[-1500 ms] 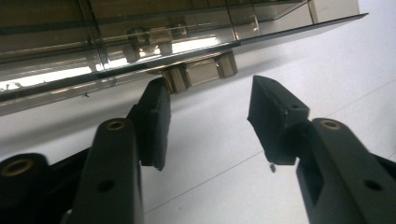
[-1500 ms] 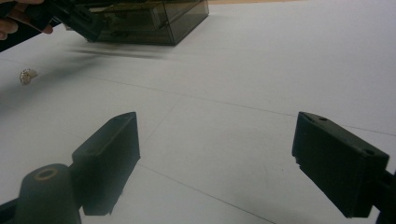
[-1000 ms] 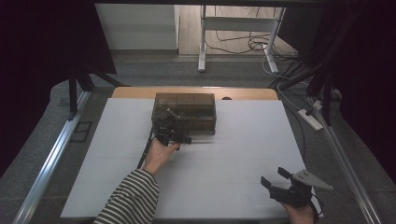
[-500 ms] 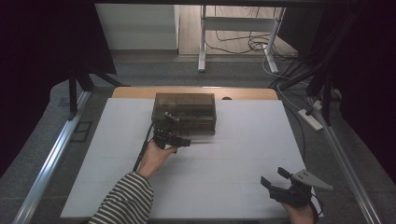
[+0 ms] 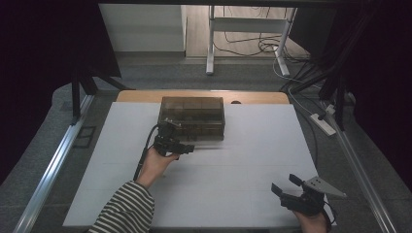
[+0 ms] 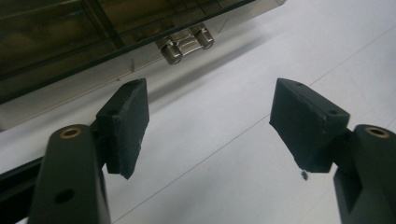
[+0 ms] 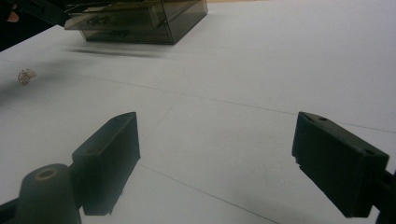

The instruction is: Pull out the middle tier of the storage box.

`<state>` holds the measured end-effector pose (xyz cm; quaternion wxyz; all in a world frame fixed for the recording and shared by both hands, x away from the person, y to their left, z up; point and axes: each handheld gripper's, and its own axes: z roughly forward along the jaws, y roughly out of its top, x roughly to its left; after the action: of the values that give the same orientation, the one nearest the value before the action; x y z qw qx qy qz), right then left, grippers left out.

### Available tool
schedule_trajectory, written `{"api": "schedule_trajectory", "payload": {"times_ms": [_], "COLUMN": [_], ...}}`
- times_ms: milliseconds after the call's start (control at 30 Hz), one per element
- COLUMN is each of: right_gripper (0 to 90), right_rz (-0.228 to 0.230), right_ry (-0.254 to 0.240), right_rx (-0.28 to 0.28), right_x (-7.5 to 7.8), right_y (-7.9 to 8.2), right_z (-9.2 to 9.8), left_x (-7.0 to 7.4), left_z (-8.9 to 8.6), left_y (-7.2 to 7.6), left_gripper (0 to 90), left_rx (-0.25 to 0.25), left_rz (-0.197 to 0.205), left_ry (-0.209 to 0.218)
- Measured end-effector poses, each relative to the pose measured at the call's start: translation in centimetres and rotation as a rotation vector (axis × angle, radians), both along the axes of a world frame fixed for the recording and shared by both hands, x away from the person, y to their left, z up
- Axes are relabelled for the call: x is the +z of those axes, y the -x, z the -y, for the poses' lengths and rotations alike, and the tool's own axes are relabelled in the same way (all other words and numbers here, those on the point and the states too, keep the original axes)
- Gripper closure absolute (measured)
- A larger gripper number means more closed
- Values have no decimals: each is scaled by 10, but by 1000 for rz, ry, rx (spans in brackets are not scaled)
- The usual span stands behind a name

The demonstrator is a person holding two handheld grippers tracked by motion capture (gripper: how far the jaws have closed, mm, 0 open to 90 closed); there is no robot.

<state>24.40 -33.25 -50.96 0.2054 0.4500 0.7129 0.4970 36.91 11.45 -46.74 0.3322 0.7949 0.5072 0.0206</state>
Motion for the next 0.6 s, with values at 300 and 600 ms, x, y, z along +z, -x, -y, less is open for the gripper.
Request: {"api": "schedule_trajectory", "payload": {"times_ms": [300,600], "right_gripper": [150,151], "right_rz": [2,6], "right_ry": [-7,-21], "right_rx": [-14,-27], "right_x": [0,0], "right_y": [0,-1], "right_z": [1,3], "left_x": [4,7], "left_z": [-10,-24], "left_y": [5,10], "left_gripper": [305,321], "left_rx": [1,9], "left_rz": [35,68], "left_ry": [6,20]}}
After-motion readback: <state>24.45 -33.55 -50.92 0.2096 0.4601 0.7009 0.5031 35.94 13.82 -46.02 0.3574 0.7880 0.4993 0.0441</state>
